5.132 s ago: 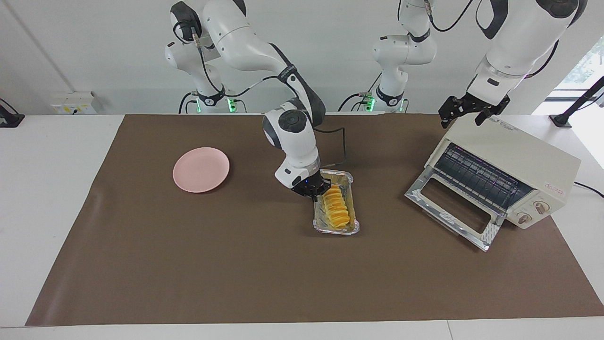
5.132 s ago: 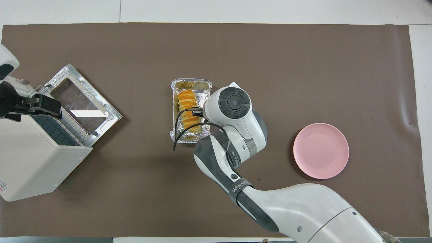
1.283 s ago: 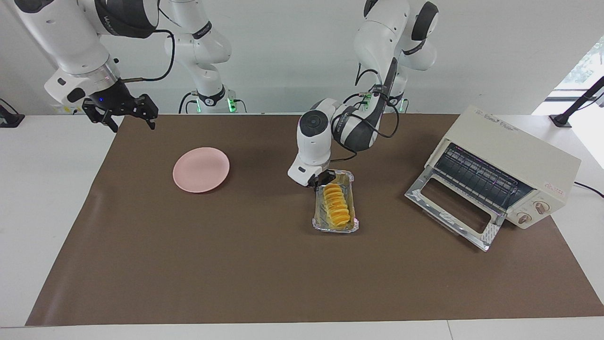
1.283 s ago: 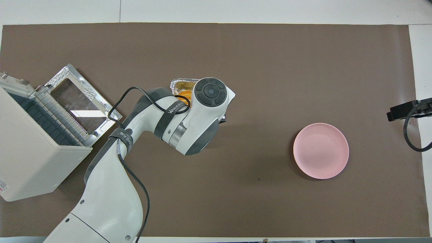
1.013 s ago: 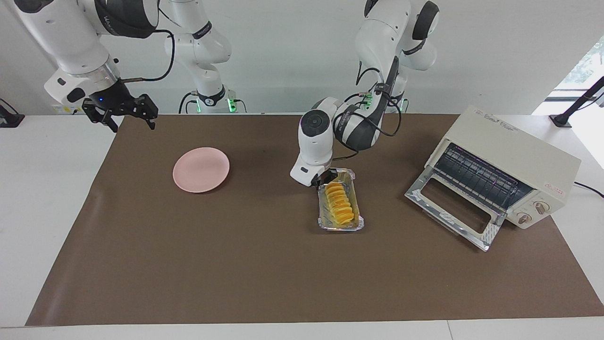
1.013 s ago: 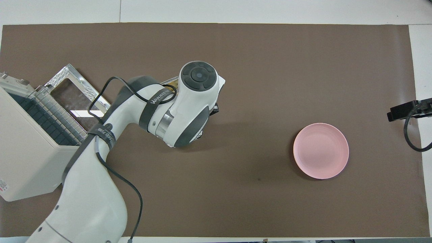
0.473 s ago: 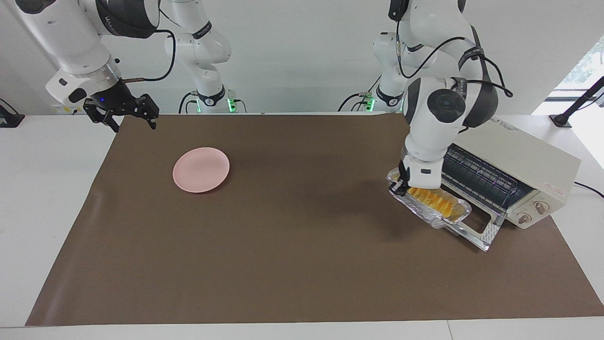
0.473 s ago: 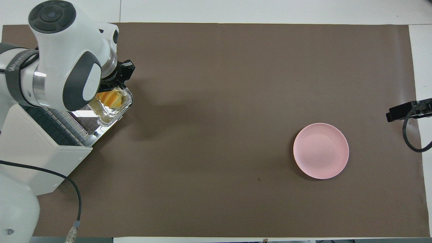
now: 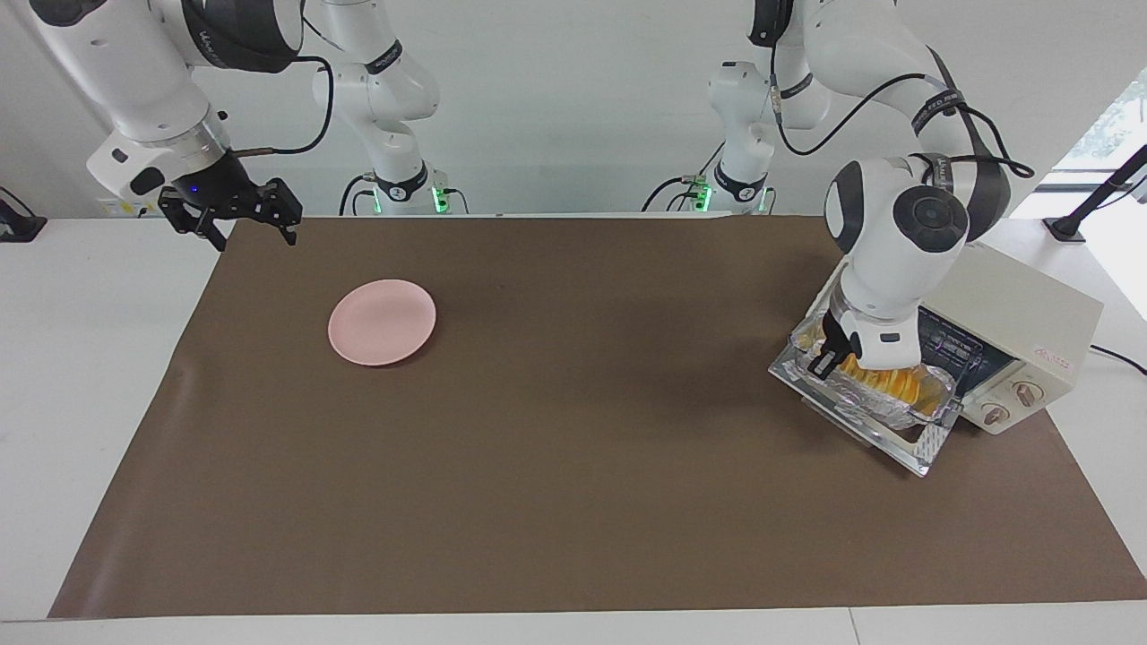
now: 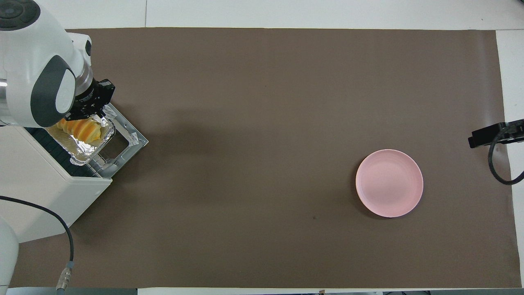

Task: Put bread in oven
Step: 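Carry the foil tray with the left gripper into the toaster oven, then release the tray inside the oven and raise the left gripper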

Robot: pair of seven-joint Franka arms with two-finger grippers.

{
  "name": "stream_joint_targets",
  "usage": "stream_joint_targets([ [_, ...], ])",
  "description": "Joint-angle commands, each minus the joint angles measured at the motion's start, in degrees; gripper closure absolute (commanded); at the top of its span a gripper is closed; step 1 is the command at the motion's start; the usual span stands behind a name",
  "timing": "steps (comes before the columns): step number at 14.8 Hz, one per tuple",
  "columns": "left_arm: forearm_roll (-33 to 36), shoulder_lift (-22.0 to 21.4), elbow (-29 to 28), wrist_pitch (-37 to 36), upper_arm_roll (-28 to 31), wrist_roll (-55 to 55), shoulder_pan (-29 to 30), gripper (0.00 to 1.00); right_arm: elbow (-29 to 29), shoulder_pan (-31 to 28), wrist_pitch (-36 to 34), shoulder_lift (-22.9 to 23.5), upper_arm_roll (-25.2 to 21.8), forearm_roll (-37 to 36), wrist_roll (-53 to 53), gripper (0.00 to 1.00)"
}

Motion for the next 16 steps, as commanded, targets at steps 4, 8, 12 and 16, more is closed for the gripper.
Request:
stream_joint_targets([
  [4, 3.1, -4.5, -8.1, -0.4, -0.2, 0.2, 1.0, 1.00, -0.8, -0.7, -0.2, -0.8, 0.4, 0.0, -1.0, 0.00],
  [8, 7.7, -6.4, -12.5, -0.1, -0.2, 2.2, 1.2, 1.00, -0.8, -0.6, -0.2, -0.8, 0.4, 0.0, -1.0, 0.00],
  [12, 8.4, -7.4, -15.4, 1.6, -0.2, 3.1, 2.7, 1.00, -0.8, -0.6, -0.2, -0.8, 0.4, 0.0, -1.0, 0.00],
  [16, 8.4, -8.3, -17.6, 4.1, -0.2, 3.6, 4.2, 1.00, -0.8, -0.7, -0.2, -0.8, 0.4, 0.0, -1.0, 0.00],
])
